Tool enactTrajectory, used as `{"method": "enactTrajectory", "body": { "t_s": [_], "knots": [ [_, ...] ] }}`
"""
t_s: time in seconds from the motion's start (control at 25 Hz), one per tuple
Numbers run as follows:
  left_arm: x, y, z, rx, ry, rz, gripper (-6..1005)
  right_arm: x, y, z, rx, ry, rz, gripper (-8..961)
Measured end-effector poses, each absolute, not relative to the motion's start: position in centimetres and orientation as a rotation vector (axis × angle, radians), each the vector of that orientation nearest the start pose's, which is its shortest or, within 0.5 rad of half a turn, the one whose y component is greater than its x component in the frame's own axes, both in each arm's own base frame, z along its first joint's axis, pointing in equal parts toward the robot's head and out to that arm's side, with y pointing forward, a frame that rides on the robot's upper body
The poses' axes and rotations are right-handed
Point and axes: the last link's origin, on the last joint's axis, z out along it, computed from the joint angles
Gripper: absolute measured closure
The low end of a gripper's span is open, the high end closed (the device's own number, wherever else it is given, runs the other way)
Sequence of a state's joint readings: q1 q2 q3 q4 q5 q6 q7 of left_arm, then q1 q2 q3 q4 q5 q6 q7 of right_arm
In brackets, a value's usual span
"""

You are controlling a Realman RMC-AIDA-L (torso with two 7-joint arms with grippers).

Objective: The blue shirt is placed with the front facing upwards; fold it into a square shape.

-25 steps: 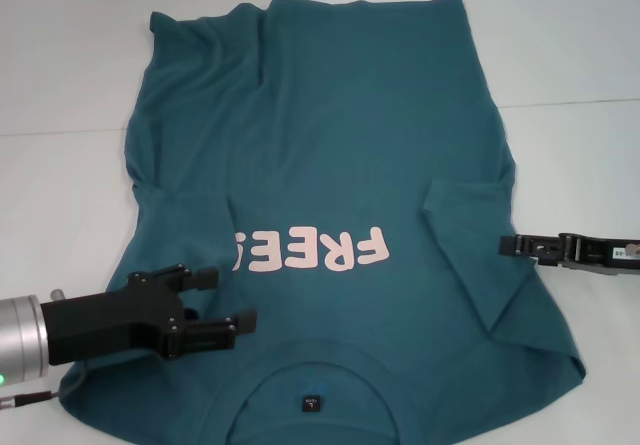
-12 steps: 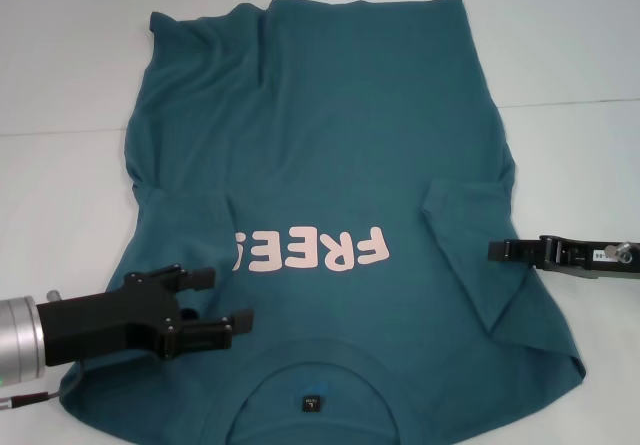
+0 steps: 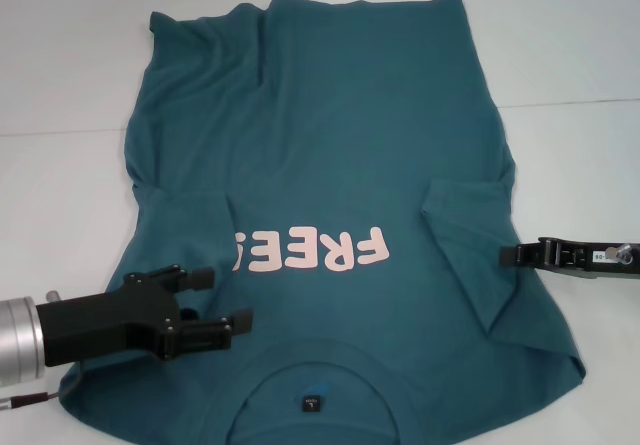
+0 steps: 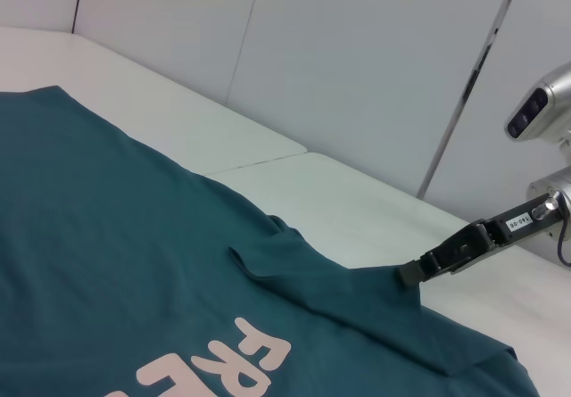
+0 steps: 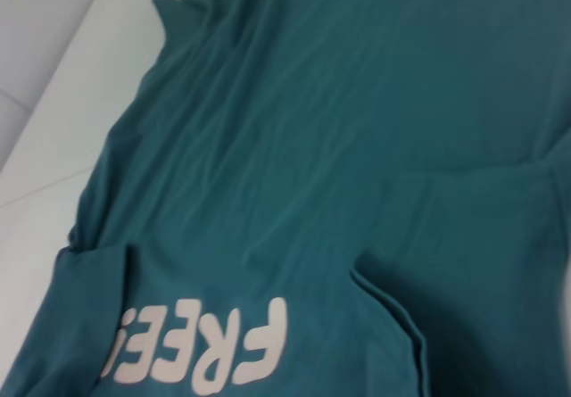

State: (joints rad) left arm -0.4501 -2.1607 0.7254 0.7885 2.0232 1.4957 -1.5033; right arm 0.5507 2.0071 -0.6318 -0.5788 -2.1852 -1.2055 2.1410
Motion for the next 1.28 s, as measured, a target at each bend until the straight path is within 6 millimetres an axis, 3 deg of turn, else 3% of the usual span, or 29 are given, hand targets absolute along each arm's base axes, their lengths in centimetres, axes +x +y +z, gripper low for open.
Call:
{"method": "enactTrajectory", "body": {
  "t_s": [0.08, 0.2, 0.6, 0.8, 1.04, 1.28],
  "knots": [
    [-26.6, 31.9, -1.5, -2.660, -0.779, -0.655, 96, 32.6, 35.9, 2.0, -2.125, 1.633, 0.504, 669],
    [-26.6, 31.9, -1.5, -2.661, -0.780, -0.656, 96, 32.0, 35.9, 1.9, -2.159, 1.618, 0.528, 904],
    [-26.5, 32.0, -1.5, -2.663, -0.777, -0.657, 97, 29.1, 36.6, 0.2, -2.316, 1.534, 0.554, 926],
    [-26.6, 31.9, -1.5, -2.659, -0.784, -0.657, 97, 27.8, 36.1, -0.1, -2.420, 1.454, 0.605, 832],
    [-26.7, 31.9, -1.2, -2.646, -0.794, -0.663, 97, 28.0, 35.4, 1.2, -2.405, 1.392, 0.749, 719],
    [-27.1, 31.9, -0.8, -2.625, -0.867, -0.651, 97, 28.7, 35.0, 1.9, -2.375, 1.291, 0.814, 497]
  ]
}}
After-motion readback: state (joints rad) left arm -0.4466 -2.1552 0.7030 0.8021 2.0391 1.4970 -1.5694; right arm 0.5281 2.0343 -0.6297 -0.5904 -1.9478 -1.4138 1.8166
